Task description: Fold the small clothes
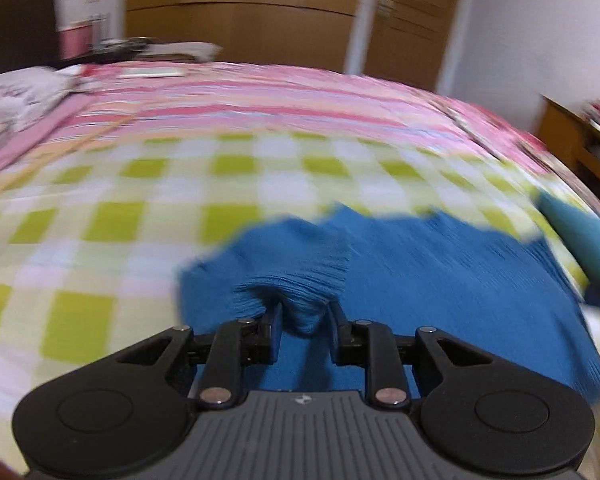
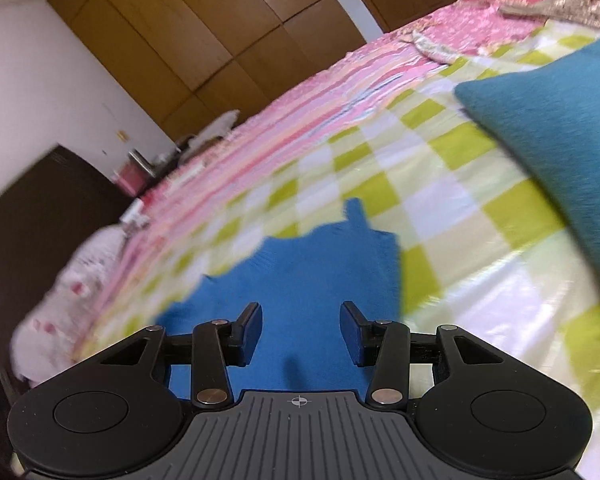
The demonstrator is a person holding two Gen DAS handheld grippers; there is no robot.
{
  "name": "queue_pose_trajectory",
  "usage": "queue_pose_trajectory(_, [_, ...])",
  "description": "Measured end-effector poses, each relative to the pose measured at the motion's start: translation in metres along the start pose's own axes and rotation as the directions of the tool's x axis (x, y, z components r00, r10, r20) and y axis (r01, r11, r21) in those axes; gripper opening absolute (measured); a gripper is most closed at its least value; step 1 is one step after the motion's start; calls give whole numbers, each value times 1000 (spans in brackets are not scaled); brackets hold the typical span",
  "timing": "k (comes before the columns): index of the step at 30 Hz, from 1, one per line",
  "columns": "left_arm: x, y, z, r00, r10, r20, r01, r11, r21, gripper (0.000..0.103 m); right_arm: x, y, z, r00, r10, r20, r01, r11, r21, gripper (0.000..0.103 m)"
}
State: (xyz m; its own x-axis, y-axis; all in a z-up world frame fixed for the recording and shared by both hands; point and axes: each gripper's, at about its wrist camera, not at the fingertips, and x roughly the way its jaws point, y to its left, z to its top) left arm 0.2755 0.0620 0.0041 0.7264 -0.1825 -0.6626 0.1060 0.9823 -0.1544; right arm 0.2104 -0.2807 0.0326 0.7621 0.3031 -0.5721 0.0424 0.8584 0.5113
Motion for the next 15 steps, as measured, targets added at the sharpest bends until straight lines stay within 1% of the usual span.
queue_pose_trajectory(2, [2,17,6,997,79,-4,-79,993,-89,31,-5,-3,-4,1000,-30,8,31,999,-24,44])
queue_pose_trajectory(4, [-8,33,4,996,90,8,-88,983,-161,31,-9,-7,-8,999,-50,11,50,998,-42,44])
queue_pose_trajectory(6, [-20,41,-3,995,103,14,-99,980,-172,31,-9,-10,-13,997,-72,-1,72,995,-63,44])
queue_pose_trajectory(9, [-41,50,-24,996,92,6,-89,982,-168,33,-5,-12,-21,996,-86,-31,83,993,-83,47])
queue_pose_trajectory(11, [-52,52,-40,998,60,-11,-61,983,-173,37,-2,-14,-25,996,-78,-49,74,994,-81,51])
queue_pose_trajectory(13, [-55,49,-51,999,28,-29,-33,985,-168,40,2,-14,-28,995,-80,-57,76,994,-76,52])
queue_pose_trajectory(15, [-55,44,-60,999,15,-48,-22,988,-154,41,5,-14,-30,994,-75,-75,71,996,-61,52])
